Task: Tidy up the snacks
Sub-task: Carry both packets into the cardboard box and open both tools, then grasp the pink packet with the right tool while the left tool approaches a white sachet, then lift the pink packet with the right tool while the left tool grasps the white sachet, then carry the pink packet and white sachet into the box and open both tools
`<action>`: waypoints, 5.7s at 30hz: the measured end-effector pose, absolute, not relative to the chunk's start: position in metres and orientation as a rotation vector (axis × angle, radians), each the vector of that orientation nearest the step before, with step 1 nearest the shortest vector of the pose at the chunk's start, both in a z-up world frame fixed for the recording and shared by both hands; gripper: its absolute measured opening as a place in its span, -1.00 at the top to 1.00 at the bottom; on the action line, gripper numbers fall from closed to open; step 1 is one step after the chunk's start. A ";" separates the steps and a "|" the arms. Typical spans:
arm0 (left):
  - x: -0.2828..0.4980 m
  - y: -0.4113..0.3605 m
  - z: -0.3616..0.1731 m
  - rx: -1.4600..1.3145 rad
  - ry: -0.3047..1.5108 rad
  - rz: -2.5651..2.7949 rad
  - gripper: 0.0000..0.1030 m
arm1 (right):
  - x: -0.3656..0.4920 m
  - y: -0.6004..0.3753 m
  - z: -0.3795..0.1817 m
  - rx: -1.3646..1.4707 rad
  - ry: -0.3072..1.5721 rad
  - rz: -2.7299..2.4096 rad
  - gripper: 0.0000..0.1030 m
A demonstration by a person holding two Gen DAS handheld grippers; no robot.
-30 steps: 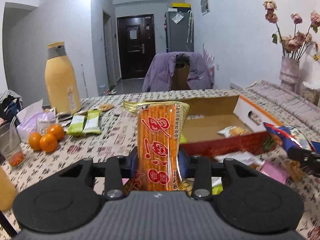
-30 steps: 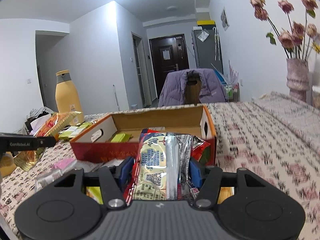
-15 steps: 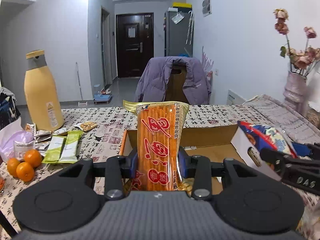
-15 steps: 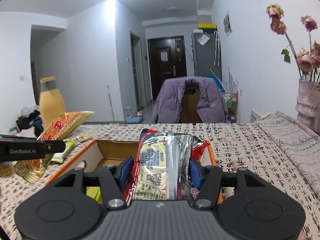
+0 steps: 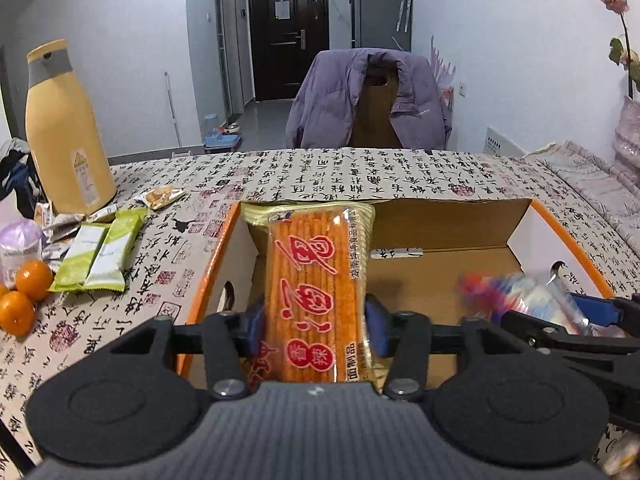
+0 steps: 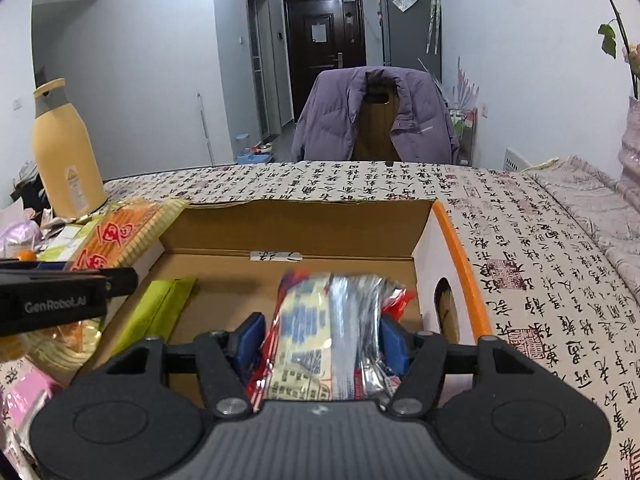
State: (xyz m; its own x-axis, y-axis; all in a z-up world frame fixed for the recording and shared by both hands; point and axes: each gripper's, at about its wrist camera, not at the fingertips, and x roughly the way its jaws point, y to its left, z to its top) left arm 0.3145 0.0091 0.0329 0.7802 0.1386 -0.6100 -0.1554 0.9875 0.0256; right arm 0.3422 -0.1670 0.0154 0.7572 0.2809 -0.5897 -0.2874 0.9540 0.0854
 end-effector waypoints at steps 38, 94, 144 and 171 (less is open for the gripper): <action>0.059 0.038 0.004 -0.082 0.396 0.054 -1.00 | 0.113 -0.231 -0.002 0.009 0.448 0.370 -1.00; 0.107 0.015 -0.031 0.399 0.621 0.024 -1.00 | 0.135 -0.251 -0.008 0.001 0.468 0.260 -0.35; 0.140 0.001 0.058 0.142 0.318 -0.008 0.03 | 0.185 -0.217 0.031 -0.012 0.345 0.294 -0.35; 0.269 0.020 0.019 -0.036 0.430 0.125 0.03 | 0.306 -0.160 0.008 -0.026 0.422 0.309 -0.37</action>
